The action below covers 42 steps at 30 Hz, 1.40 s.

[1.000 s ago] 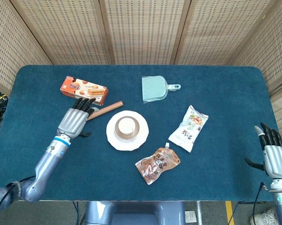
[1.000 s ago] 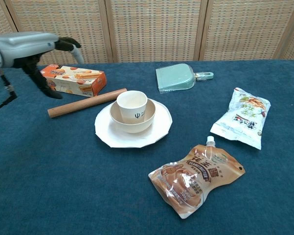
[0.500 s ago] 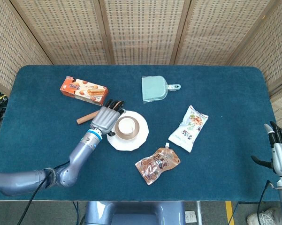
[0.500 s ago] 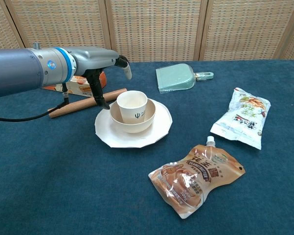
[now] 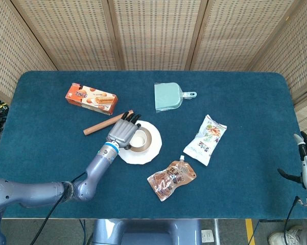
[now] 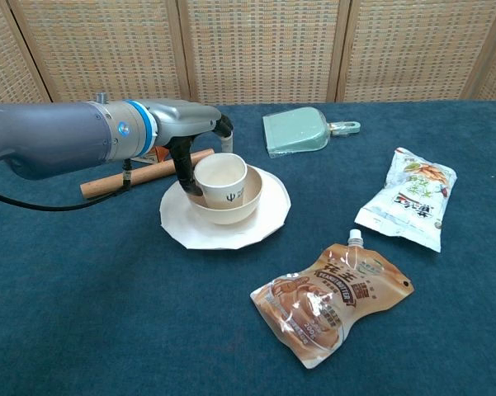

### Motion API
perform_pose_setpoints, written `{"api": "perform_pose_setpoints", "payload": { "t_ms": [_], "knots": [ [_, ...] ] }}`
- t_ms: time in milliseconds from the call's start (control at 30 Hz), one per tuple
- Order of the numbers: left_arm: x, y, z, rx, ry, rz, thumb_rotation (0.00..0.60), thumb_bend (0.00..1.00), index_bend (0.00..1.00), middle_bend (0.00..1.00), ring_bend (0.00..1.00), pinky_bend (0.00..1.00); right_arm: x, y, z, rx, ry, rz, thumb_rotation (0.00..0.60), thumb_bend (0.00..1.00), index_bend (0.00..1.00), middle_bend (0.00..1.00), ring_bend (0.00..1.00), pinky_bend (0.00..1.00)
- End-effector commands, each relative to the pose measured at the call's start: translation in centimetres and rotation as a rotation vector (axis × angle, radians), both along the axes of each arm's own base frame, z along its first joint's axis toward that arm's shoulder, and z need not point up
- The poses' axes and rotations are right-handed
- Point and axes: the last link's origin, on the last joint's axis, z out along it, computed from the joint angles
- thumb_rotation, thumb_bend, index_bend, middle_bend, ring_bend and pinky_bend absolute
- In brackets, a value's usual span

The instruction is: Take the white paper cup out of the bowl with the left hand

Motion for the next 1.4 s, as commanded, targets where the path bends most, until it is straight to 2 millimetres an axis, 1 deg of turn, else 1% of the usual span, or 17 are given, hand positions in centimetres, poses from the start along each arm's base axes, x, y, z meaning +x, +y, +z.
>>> {"api": "perform_pose_setpoints", "payload": {
  "t_ms": [33, 167, 333, 467, 533, 633, 767, 900, 933, 1033, 1133, 1400],
  "knots": [
    [-0.1, -0.1, 0.2, 0.012, -0.008, -0.009, 0.600, 0.34, 0.40, 0.00, 0.00, 0.00, 0.0, 0.1, 0.2, -0.007, -0.002, 0.000, 0.600, 0.13, 0.00, 0.00, 0.00, 0.00],
    [-0.4, -0.2, 1.6, 0.038, -0.031, -0.020, 0.600, 0.34, 0.41, 0.00, 0.00, 0.00, 0.1, 0.2, 0.1, -0.007, -0.001, 0.004, 0.600, 0.13, 0.00, 0.00, 0.00, 0.00],
    [-1.3, -0.3, 4.4, 0.079, -0.085, -0.001, 0.600, 0.33, 0.41, 0.00, 0.00, 0.00, 0.2, 0.3, 0.1, -0.008, 0.006, 0.008, 0.600, 0.13, 0.00, 0.00, 0.00, 0.00],
    [-3.5, -1.0, 7.0, 0.107, -0.099, 0.021, 0.600, 0.33, 0.40, 0.00, 0.00, 0.00, 0.2, 0.3, 0.2, -0.012, 0.011, 0.005, 0.600, 0.13, 0.00, 0.00, 0.00, 0.00],
    [-5.0, -1.4, 8.2, 0.127, -0.094, 0.035, 0.600, 0.33, 0.40, 0.00, 0.00, 0.00, 0.2, 0.3, 0.1, -0.011, 0.011, 0.003, 0.600, 0.13, 0.00, 0.00, 0.00, 0.00],
    [-7.3, -2.2, 9.6, 0.142, -0.104, 0.067, 0.600, 0.33, 0.39, 0.00, 0.00, 0.00, 0.4, 0.3, -0.1, -0.003, 0.015, 0.007, 0.600, 0.13, 0.00, 0.00, 0.00, 0.00],
    [-10.5, -3.7, 10.9, 0.153, -0.098, 0.093, 0.600, 0.32, 0.39, 0.00, 0.00, 0.00, 0.7, 0.4, -0.6, 0.011, 0.021, 0.020, 0.600, 0.13, 0.00, 0.00, 0.00, 0.00],
    [-12.3, -4.5, 10.9, 0.147, -0.086, 0.102, 0.600, 0.32, 0.39, 0.00, 0.00, 0.00, 1.0, 0.4, -0.9, 0.021, 0.025, 0.027, 0.600, 0.13, 0.00, 0.00, 0.00, 0.00],
    [-12.9, -4.7, 10.6, 0.137, -0.082, 0.112, 0.600, 0.32, 0.39, 0.00, 0.00, 0.00, 1.1, 0.4, -1.0, 0.024, 0.027, 0.031, 0.600, 0.13, 0.00, 0.00, 0.00, 0.00],
    [-13.8, -5.1, 9.9, 0.119, -0.073, 0.120, 0.600, 0.32, 0.39, 0.00, 0.00, 0.00, 1.3, 0.5, -1.2, 0.030, 0.031, 0.041, 0.600, 0.13, 0.00, 0.00, 0.00, 0.00],
    [-14.1, -5.4, 9.3, 0.108, -0.067, 0.117, 0.600, 0.32, 0.39, 0.00, 0.00, 0.00, 1.5, 0.6, -1.4, 0.034, 0.035, 0.047, 0.600, 0.13, 0.00, 0.00, 0.00, 0.00],
    [-14.1, -5.7, 7.6, 0.080, -0.050, 0.118, 0.600, 0.30, 0.37, 0.00, 0.00, 0.00, 1.9, 1.0, -1.5, 0.039, 0.039, 0.062, 0.600, 0.13, 0.00, 0.00, 0.00, 0.00]
  ]
}}
